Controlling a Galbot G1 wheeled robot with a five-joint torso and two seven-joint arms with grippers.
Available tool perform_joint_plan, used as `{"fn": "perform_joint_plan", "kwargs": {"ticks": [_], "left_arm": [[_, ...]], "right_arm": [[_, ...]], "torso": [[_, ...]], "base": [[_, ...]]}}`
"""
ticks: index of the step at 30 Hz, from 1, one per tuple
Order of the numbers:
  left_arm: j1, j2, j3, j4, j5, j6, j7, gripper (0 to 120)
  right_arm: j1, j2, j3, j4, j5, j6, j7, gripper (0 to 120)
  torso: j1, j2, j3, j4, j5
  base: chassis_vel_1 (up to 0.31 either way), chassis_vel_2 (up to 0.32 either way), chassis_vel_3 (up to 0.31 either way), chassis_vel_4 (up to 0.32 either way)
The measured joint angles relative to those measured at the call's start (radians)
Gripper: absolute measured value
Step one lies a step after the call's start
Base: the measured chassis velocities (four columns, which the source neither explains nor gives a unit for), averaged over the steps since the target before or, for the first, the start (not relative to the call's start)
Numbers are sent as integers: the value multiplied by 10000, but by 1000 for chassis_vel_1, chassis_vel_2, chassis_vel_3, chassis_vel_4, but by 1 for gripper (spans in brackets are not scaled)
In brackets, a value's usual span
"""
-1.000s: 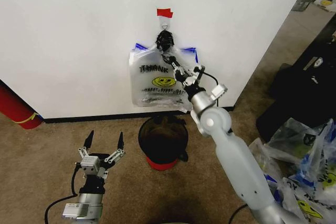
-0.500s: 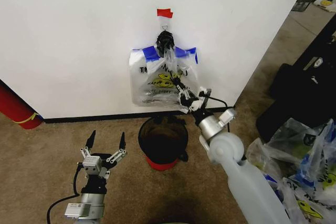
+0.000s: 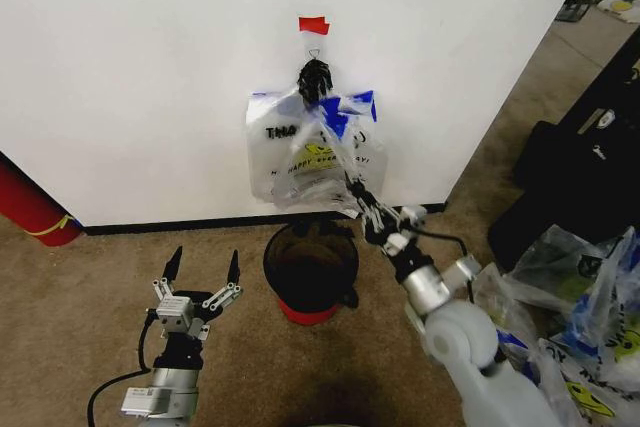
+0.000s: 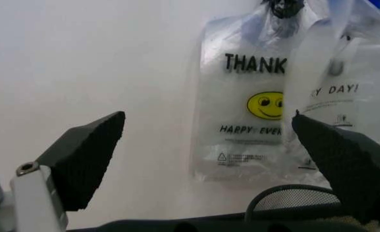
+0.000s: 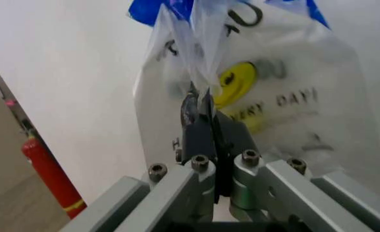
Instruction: Pick up the garbage bag from the wall and place it over the trash bin.
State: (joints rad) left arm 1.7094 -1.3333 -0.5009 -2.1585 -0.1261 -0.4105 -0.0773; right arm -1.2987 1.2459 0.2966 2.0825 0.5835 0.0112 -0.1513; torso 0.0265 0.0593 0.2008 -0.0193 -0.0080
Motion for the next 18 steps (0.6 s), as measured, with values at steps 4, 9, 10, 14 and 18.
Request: {"fn": "perform_joint_plan", "kwargs": {"ticks": [4,9,10,14,18], "left_arm": [[-41,7,42,26,-3,0,0,100],[-90,95,68,50,-35,-1,0,100],[-112,112,69,54,-59,-1,0,100],[-155,165,80,79,-113,0,1,100],[-196,199,90,135,-151,1,3,100]], "right_arm": [[-635,-29,184,161,-423,336,-110,0],[-1559,30,428,345,-1214,937,-227,0],[-1733,81,487,365,-1412,1055,-229,0],[-2255,228,627,421,-1935,1408,-232,0],[-2898,419,770,439,-2618,1878,-210,0]], "torso": [[0,0,0,-1,0],[0,0,0,1,-1],[0,0,0,1,1],[0,0,0,0,0],[0,0,0,1,0]], "base": [[0,0,0,0],[0,0,0,0],[0,0,0,0],[0,0,0,0],[0,0,0,0]]}}
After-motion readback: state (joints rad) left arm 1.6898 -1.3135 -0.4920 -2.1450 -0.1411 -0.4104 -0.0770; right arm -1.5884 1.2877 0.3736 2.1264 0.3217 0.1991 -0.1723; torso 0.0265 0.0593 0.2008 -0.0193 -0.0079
